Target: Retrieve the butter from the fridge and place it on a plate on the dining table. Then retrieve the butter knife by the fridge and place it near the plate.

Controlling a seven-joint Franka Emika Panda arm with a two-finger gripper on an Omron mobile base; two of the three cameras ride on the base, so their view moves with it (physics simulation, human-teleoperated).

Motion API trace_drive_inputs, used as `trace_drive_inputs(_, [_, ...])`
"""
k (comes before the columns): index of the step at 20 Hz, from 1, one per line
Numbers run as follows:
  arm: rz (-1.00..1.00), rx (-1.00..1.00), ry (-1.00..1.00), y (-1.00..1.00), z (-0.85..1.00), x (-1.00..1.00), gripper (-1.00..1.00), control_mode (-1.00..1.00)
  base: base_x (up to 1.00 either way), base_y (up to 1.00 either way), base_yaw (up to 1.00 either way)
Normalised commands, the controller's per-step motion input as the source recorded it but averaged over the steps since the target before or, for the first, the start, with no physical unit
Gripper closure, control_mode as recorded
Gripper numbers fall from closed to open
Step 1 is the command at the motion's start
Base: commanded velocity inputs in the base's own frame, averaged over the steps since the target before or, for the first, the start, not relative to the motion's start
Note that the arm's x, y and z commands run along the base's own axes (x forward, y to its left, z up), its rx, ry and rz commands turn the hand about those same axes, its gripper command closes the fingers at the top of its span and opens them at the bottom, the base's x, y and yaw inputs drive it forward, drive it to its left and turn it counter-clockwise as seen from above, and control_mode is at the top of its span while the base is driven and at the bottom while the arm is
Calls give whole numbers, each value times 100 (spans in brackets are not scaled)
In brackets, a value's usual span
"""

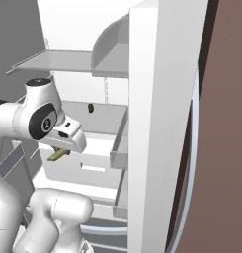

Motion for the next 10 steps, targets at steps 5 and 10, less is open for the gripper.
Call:
trace_drive_inputs(5, [0,0,0,0,-10,0,100,-100,0,0,0])
trace_drive_inputs(10, [1,0,0,0,-9,-9,100,-100,0,0,0])
